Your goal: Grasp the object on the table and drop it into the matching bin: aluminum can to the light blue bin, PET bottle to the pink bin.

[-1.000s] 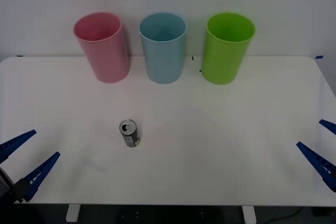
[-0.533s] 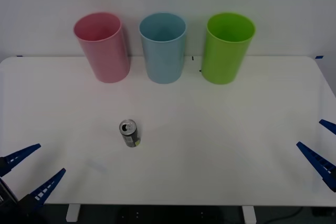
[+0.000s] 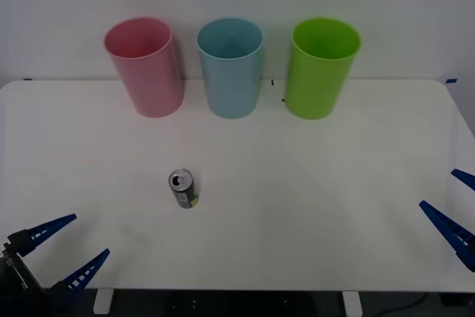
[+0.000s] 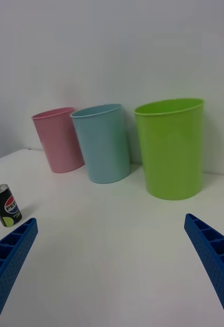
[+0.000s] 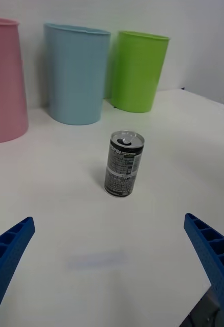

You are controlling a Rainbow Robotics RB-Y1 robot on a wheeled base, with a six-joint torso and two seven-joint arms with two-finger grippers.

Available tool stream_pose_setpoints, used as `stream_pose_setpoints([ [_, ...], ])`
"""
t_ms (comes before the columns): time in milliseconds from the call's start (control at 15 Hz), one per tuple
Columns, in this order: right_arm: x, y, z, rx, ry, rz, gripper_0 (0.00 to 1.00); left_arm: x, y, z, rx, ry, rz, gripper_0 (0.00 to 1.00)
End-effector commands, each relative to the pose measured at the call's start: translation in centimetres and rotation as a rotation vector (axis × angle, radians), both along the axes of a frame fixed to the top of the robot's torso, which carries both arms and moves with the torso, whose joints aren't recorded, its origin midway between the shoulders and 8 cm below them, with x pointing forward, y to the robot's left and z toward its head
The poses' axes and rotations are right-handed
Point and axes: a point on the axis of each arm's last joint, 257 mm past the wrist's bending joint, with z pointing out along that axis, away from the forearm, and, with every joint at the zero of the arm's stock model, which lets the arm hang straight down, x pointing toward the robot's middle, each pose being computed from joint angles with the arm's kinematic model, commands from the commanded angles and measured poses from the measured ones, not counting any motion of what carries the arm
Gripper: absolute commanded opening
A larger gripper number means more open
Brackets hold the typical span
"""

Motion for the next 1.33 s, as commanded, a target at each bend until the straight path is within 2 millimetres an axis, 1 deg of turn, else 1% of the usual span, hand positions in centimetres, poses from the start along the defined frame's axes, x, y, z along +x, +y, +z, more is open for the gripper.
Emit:
stream_pose_setpoints([
  [67,0.0,0.0,0.0,0.000,0.000,0.000,1.00,0.9,-1.9,-0.6,-0.011,0.008,-0.020,1.00],
  [200,0.0,0.0,0.0,0.000,0.000,0.000,1.00,1.8,-3.2,-0.9,-0.026,-0.001,-0.021,1.00],
  [400,0.0,0.0,0.0,0.000,0.000,0.000,1.00,2.7,-4.1,-2.0,-0.030,0.004,-0.023,1.00],
  [533,0.0,0.0,0.0,0.000,0.000,0.000,1.00,3.7,-4.8,-2.4,-0.039,0.000,-0.018,1.00],
  [1333,0.0,0.0,0.0,0.000,0.000,0.000,1.00,10.2,-8.8,-4.5,-0.032,-0.009,-0.026,1.00],
])
